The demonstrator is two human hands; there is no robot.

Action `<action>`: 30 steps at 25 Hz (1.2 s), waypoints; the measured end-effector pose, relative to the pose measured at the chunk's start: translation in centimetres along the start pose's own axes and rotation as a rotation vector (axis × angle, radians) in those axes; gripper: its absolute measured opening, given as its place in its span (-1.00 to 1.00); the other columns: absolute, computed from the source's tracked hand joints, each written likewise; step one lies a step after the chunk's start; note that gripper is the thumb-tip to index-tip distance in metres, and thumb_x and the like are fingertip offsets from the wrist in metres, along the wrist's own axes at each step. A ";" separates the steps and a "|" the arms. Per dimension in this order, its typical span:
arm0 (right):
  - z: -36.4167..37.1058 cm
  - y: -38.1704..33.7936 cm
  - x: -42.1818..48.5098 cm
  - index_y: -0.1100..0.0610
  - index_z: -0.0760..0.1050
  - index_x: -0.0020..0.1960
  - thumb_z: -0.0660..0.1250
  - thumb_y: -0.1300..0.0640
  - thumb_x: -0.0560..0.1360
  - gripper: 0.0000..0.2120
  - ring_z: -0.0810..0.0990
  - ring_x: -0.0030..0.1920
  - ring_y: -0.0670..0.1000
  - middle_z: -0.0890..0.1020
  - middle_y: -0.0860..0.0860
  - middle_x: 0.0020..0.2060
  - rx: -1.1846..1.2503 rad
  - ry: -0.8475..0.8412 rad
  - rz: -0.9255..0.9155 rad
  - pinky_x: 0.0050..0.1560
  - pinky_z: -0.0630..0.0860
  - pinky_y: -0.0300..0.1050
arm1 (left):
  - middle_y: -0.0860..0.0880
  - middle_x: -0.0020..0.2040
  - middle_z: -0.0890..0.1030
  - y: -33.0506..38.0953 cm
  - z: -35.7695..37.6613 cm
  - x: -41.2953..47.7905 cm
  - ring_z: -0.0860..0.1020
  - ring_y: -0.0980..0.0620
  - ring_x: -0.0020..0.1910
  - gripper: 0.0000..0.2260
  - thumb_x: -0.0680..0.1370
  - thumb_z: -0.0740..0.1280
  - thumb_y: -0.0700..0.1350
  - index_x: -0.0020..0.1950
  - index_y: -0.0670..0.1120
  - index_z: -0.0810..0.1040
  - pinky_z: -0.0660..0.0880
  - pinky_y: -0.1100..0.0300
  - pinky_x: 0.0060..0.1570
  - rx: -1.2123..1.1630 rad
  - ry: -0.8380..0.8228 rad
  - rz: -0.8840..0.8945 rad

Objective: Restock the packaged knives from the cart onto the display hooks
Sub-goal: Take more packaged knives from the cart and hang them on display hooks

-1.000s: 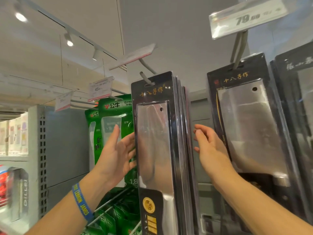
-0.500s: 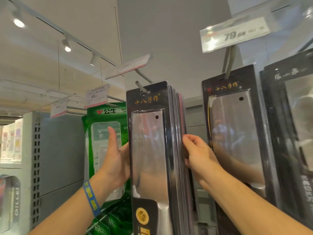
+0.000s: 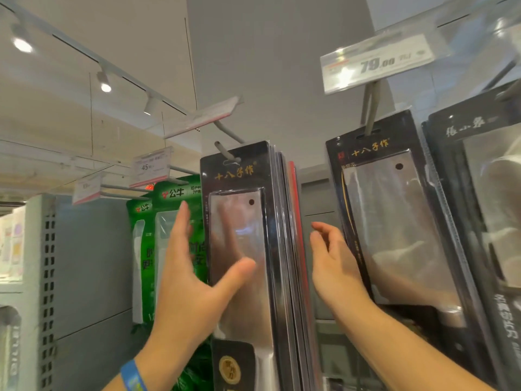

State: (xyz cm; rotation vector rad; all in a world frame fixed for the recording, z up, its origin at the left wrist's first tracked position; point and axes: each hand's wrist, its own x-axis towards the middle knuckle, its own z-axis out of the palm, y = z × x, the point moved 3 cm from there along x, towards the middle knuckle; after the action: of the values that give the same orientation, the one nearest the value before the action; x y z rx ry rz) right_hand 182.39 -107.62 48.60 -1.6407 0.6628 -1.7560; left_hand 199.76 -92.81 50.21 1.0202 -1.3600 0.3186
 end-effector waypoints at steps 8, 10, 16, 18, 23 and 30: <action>1.2 1.6 2.3 -0.01 0.59 0.15 0.36 0.07 0.64 -0.89 0.68 -0.06 -0.22 0.70 -0.09 -0.05 0.165 -0.104 0.079 -0.11 0.54 -0.40 | 0.15 0.61 -0.09 3.2 4.5 -0.6 0.00 0.00 0.59 0.15 0.15 0.39 0.55 0.49 0.41 -0.30 0.21 -0.07 0.47 0.401 -0.005 0.049; 1.8 1.7 2.3 -0.02 0.61 0.12 0.33 0.11 0.65 -0.89 0.69 0.03 -0.02 0.72 -0.02 -0.02 0.150 -0.126 0.058 0.12 0.61 -0.04 | 0.16 0.61 -0.15 3.2 4.7 -0.4 -0.02 0.01 0.59 0.12 0.16 0.40 0.48 0.45 0.47 -0.33 0.16 0.03 0.44 0.361 -0.003 0.032; 1.3 0.5 1.1 -0.12 0.54 -0.02 0.27 0.19 0.67 -0.78 0.67 -0.13 -0.23 0.70 -0.17 -0.21 0.114 -0.090 -0.106 -0.09 0.55 -0.35 | 0.28 0.59 -0.12 2.8 4.1 -0.8 -0.07 0.22 0.55 0.03 0.16 0.40 0.43 0.42 0.55 -0.24 0.07 0.09 0.40 0.324 0.018 0.043; 1.2 0.3 1.0 -0.13 0.52 -0.02 0.27 0.18 0.67 -0.79 0.65 -0.09 -0.21 0.68 -0.15 -0.16 0.087 -0.064 -0.130 -0.04 0.53 -0.34 | 0.29 0.59 -0.09 2.7 4.0 -0.9 -0.13 0.37 0.48 0.03 0.16 0.40 0.41 0.45 0.53 -0.18 0.03 0.16 0.36 0.305 0.024 0.057; 1.1 1.2 1.2 -0.22 0.55 -0.04 0.17 -0.07 0.70 -0.78 0.58 -0.05 -0.30 0.61 -0.20 -0.04 0.071 -0.036 -0.056 -0.07 0.42 -0.37 | 0.26 0.59 -0.04 2.3 4.3 -0.7 -0.11 0.34 0.51 0.01 0.16 0.41 0.38 0.46 0.52 -0.12 0.04 0.12 0.37 0.290 0.040 0.068; 0.5 3.2 1.9 -0.18 0.61 -0.05 0.01 -0.09 0.74 -0.59 0.49 0.31 -0.14 0.59 -0.15 0.22 0.220 -0.069 0.120 0.24 0.27 -0.34 | -0.06 0.44 0.32 2.7 3.8 -0.6 0.37 -0.14 0.41 -0.04 0.20 0.44 0.45 0.44 0.52 -0.07 0.45 -0.20 0.29 0.293 -0.005 0.097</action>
State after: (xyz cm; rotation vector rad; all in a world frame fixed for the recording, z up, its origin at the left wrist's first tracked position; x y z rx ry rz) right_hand 183.25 -111.16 47.59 -1.4741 0.5056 -1.6176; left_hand 195.15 -93.97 50.34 1.1971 -1.3963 0.6013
